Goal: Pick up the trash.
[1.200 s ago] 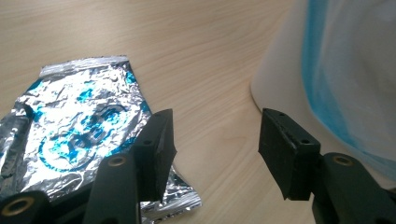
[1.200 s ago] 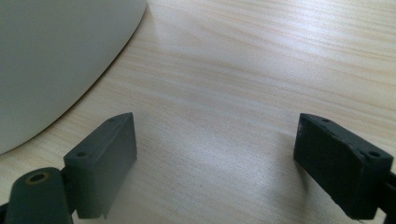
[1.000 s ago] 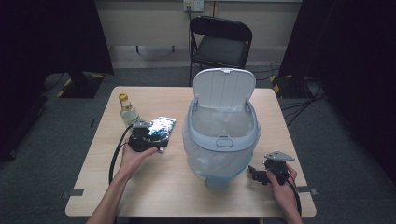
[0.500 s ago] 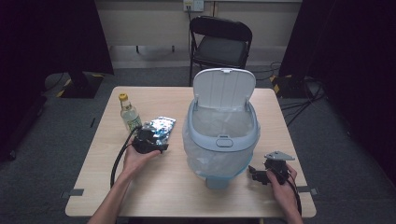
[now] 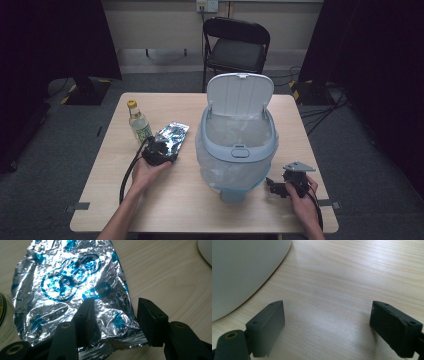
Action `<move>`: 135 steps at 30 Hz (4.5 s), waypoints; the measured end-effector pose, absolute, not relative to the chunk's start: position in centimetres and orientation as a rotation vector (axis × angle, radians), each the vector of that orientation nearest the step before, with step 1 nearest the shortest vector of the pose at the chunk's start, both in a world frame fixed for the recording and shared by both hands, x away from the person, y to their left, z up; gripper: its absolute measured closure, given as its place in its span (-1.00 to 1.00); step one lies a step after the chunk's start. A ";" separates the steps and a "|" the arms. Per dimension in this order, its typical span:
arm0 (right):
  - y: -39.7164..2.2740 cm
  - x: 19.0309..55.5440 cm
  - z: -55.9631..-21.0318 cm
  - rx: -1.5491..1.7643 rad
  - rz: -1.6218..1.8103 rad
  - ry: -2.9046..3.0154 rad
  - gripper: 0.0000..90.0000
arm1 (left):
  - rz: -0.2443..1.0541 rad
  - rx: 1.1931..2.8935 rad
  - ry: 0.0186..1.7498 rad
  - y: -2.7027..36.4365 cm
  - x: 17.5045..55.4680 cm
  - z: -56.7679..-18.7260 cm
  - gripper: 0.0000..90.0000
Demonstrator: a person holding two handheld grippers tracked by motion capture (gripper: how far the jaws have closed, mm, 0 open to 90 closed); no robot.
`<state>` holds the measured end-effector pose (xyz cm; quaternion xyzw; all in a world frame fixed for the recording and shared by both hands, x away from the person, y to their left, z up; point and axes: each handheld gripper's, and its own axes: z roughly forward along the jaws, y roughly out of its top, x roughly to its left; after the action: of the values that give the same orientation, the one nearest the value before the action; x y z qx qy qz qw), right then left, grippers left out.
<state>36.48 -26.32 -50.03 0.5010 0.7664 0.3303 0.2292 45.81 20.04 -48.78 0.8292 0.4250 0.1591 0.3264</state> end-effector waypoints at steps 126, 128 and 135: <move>-26.4 36.5 -50.0 1.379 0.913 2.113 -0.75 | 0.467 1.582 0.626 22.7 36.6 -30.8 0.99; -26.4 36.5 -50.0 1.379 0.913 2.113 -0.74 | 0.464 1.556 0.602 22.3 36.6 -30.2 0.99; -26.4 36.5 -50.0 1.379 0.913 2.113 -0.75 | 0.482 1.564 0.559 20.9 36.7 -28.8 0.99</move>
<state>36.54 -26.36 -50.04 0.5006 0.7668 0.3313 0.2272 36.74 20.89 -28.84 0.6881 0.2462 0.2120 0.6488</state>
